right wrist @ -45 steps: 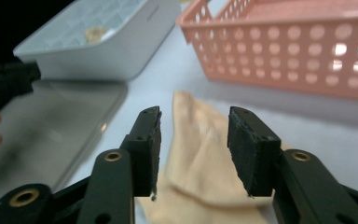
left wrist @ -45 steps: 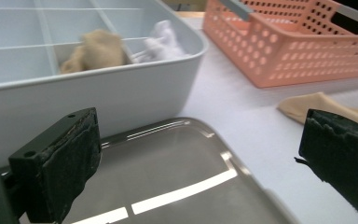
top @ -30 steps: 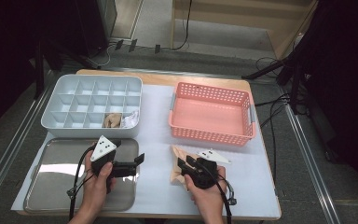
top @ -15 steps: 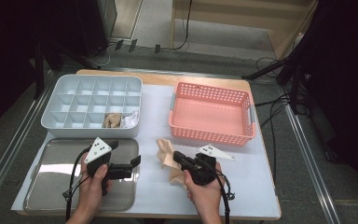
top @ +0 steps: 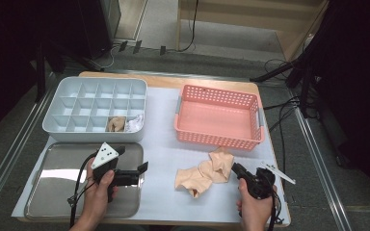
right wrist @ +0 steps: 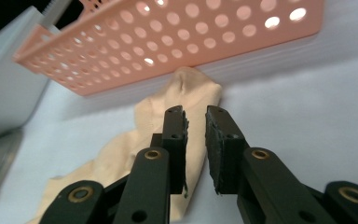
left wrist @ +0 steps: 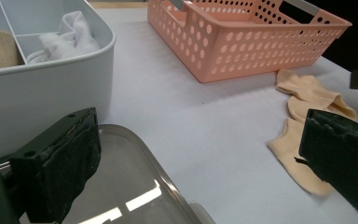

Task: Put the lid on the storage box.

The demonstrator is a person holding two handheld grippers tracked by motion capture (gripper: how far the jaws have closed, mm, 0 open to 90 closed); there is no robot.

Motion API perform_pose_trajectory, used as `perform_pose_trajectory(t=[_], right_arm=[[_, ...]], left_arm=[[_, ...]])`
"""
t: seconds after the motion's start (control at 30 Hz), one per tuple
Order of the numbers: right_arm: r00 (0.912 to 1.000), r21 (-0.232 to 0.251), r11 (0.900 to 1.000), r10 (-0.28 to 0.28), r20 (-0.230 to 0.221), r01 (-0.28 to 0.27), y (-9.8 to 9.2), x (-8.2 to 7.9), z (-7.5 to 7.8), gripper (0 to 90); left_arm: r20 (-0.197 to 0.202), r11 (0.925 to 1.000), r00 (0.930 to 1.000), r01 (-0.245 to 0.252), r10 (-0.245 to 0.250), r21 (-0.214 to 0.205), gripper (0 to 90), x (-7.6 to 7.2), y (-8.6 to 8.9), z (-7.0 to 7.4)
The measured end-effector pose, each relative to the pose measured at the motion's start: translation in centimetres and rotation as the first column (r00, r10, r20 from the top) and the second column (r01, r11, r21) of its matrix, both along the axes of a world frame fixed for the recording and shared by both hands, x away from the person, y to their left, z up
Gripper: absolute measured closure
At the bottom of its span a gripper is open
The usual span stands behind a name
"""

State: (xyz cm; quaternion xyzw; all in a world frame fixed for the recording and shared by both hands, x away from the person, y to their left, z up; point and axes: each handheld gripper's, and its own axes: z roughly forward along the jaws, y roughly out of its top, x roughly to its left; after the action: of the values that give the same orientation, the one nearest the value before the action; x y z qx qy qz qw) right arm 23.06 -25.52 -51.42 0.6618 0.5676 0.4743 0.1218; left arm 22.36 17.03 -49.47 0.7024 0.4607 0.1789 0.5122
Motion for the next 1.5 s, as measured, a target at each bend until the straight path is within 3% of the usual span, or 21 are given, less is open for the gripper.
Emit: perform_pose_trajectory(t=[0.17,0.23,0.3,0.47,0.53,0.6,0.73,0.9,0.93,0.97,1.03,1.07,1.1,1.13,1.17,1.2,1.23,1.27,1.37,1.43,1.5], right_arm=[[0.9966,0.012,0.9976,0.067,0.048,-0.067,0.5,-1.8,0.8,75.2],[0.9872,0.006,0.9888,0.149,0.057,-0.149,2.3,-2.5,0.8,73.8],[0.9824,0.006,0.9844,0.175,0.065,-0.176,2.9,-2.5,0.9,73.3],[0.9390,0.038,0.9395,0.338,0.065,-0.341,7.5,-2.5,1.6,71.7],[0.9155,0.004,0.9172,0.397,0.061,-0.398,10.0,-2.4,1.6,69.0],[0.9054,-0.054,0.9058,0.422,0.042,-0.420,12.3,-2.1,1.2,65.4],[0.9167,-0.169,0.9035,0.400,0.000,-0.394,14.7,-1.5,0.7,61.0],[0.9303,-0.334,0.8700,0.359,-0.074,-0.363,16.5,-0.9,-1.0,63.8],[0.9330,-0.353,0.8671,0.356,-0.055,-0.351,16.6,-1.2,-1.1,68.6],[0.9383,-0.421,0.8456,0.343,-0.042,-0.328,16.9,-1.4,-1.3,78.9],[0.9387,-0.435,0.8398,0.343,-0.039,-0.325,16.9,-1.5,-1.3,84.6],[0.9312,-0.395,0.8503,0.362,-0.040,-0.348,16.5,-1.4,-1.3,90.0],[0.9312,-0.395,0.8503,0.362,-0.040,-0.348,16.5,-1.4,-1.3,90.0],[0.9301,-0.362,0.8629,0.366,-0.034,-0.353,16.2,-1.3,-1.2,90.0],[0.9304,-0.324,0.8806,0.367,0.002,-0.346,15.4,-1.5,-0.6,90.0],[0.9304,-0.324,0.8806,0.367,0.002,-0.346,15.4,-1.5,-0.6,90.0],[0.9280,-0.285,0.8955,0.369,0.048,-0.342,14.6,-1.8,0.2,90.0],[0.9280,-0.285,0.8955,0.369,0.048,-0.342,14.6,-1.8,0.2,90.0],[0.9338,-0.234,0.9218,0.341,0.109,-0.309,12.8,-2.6,1.7,90.0],[0.9360,-0.225,0.9272,0.331,0.119,-0.300,12.1,-2.9,2.1,90.0],[0.9287,-0.191,0.9208,0.361,0.086,-0.340,12.1,-2.5,2.1,89.6]], left_arm=[[-0.009,0.9999,0.9999,0.010,-0.010,-0.004,0.0,0.1,-0.1,-0.2],[-0.009,0.9999,0.9999,0.014,-0.014,-0.002,0.0,0.2,-0.3,-0.2],[-0.009,0.9997,0.9997,0.024,-0.024,-0.003,0.0,0.2,-0.5,-0.3],[-0.015,0.9995,0.9994,0.031,-0.031,0.002,0.0,0.2,-0.8,-0.4],[-0.016,0.9994,0.9993,0.033,-0.033,0.002,0.0,0.2,-0.8,-0.4],[-0.017,0.9995,0.9994,0.031,-0.031,0.005,0.0,0.2,-0.8,-0.4],[-0.016,0.9994,0.9993,0.035,-0.035,0.006,0.0,0.1,-0.8,-0.5],[-0.021,0.9991,0.9989,0.042,-0.042,0.010,0.0,0.0,-1.1,-0.6],[-0.022,0.9988,0.9986,0.048,-0.048,0.009,0.0,-0.1,-1.2,-0.5],[-0.022,0.9988,0.9986,0.048,-0.048,0.008,0.0,-0.1,-1.3,-0.5],[-0.022,0.9987,0.9985,0.051,-0.051,0.006,0.0,-0.2,-1.5,-0.6],[-0.025,0.9985,0.9982,0.054,-0.054,-0.005,0.0,-0.2,-1.7,-0.6],[-0.025,0.9985,0.9982,0.054,-0.054,-0.005,0.0,-0.2,-1.7,-0.6],[-0.027,0.9984,0.9980,0.057,-0.057,-0.004,0.0,-0.3,-1.8,-0.6],[-0.027,0.9985,0.9982,0.054,-0.054,-0.004,0.0,-0.3,-2.0,-0.6],[-0.028,0.9981,0.9977,0.061,-0.061,-0.005,0.0,-0.3,-2.1,-0.6],[-0.032,0.9982,0.9977,0.059,-0.059,-0.005,0.0,-0.3,-2.2,-0.6],[-0.032,0.9981,0.9976,0.061,-0.061,-0.007,0.0,-0.3,-2.3,-0.6],[-0.044,0.9971,0.9962,0.076,-0.076,-0.002,0.0,-0.3,-2.8,-0.8],[-0.046,0.9971,0.9961,0.076,-0.075,0.007,0.0,-0.3,-2.9,-0.8],[-0.050,0.9970,0.9958,0.077,-0.077,0.004,0.0,-0.2,-3.0,-0.8]])
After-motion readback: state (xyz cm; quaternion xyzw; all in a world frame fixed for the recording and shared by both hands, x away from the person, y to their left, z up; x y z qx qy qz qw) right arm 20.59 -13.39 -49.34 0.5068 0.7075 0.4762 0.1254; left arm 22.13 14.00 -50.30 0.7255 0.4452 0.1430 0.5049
